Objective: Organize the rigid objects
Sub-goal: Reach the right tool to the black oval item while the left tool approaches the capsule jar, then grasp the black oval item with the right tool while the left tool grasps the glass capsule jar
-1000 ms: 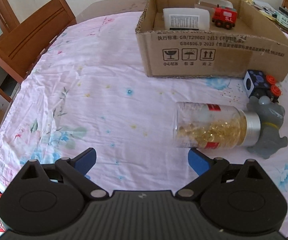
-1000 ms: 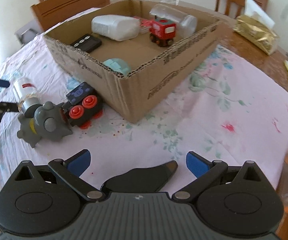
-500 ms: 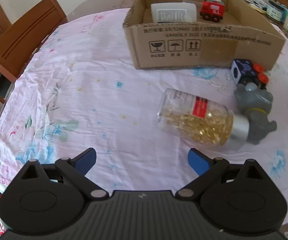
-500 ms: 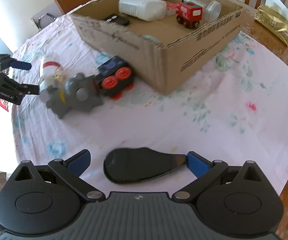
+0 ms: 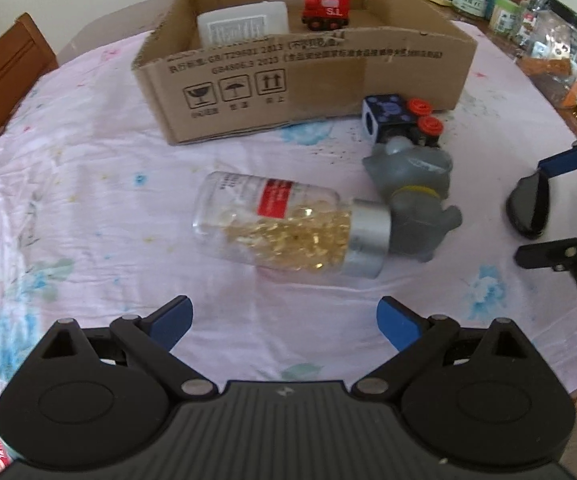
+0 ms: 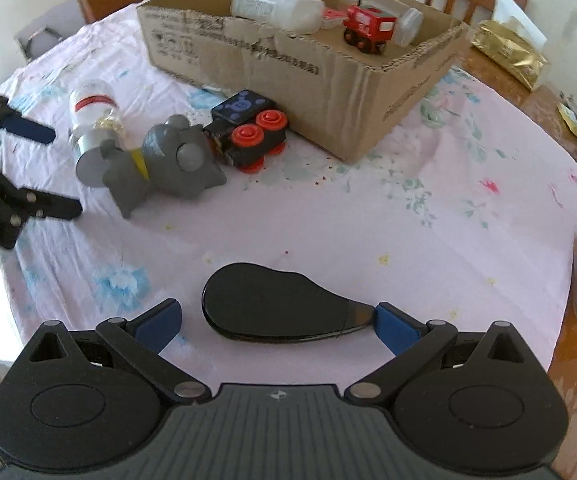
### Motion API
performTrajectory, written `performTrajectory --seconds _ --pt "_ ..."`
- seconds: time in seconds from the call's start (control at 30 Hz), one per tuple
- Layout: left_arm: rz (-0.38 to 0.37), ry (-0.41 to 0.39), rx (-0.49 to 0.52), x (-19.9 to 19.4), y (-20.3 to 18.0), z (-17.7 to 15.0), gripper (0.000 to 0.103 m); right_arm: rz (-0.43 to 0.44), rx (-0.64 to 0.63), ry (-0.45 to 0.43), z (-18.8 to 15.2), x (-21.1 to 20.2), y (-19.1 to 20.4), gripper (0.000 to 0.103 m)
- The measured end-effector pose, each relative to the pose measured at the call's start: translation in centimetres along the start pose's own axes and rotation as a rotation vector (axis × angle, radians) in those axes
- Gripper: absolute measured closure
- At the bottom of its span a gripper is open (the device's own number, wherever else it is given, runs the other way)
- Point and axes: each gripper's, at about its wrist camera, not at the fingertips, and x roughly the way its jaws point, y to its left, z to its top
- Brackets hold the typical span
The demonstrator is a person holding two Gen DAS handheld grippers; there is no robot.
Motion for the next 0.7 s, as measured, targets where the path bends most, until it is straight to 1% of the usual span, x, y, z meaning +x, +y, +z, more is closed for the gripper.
performTrajectory --seconds 0.03,0.1,0.27,0.47,0.7 --pt "-0.009 0.003 -0.004 0.11 0.01 0.03 0.001 -0.005 0.007 -0.005 -0.02 0.00 0.01 0.000" --pt "-0.029 0.002 -0.021 0.39 0.15 0.06 0.000 -0.015 0.021 -0.018 -0.17 0.01 0.09 0.000" --pt "-0.032 -0.022 -0.014 0.45 0.14 0.10 0.000 -0.037 0.058 -0.043 -0.34 -0.03 0.30 0.000" --pt "-0.043 -0.070 0.004 0.42 0.37 -0.59 0.000 -0.061 0.098 -0.057 -0.26 0.06 0.46 0.000" --pt "-0.034 -0.113 -0.010 0.87 0.53 -0.28 0.000 -0.081 0.127 -0.088 -0.61 0.00 0.78 0.000"
